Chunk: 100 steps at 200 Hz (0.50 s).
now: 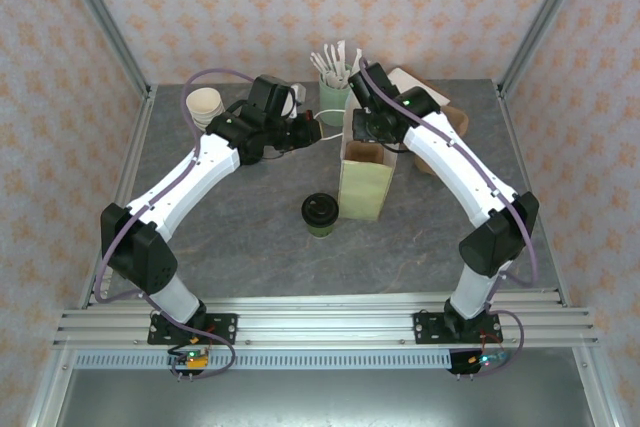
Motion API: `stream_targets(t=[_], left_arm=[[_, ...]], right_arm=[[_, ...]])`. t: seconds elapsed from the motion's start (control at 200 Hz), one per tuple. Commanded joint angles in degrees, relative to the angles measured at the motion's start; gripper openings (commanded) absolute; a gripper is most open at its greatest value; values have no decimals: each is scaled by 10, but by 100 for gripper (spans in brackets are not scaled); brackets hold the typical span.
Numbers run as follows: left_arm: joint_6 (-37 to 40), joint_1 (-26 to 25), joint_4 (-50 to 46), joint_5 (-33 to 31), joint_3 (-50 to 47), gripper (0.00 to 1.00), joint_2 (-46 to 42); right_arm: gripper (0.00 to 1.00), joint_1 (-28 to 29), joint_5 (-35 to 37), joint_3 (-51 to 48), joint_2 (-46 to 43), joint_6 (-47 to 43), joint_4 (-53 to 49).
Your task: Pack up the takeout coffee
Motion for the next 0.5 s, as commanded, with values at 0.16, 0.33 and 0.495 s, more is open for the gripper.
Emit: stream_targets(t=[0.16, 0.33, 0.495], left_arm=[[14, -3, -8, -16, -8, 0, -29], [19, -3, -12, -20, -10, 0, -33], [21, -3, -12, -22, -12, 0, -34]], right_arm=[[41, 6, 3, -18, 6, -8, 8], [42, 3, 6, -17, 20, -13, 7], [42, -2, 2, -7, 33, -17, 9]])
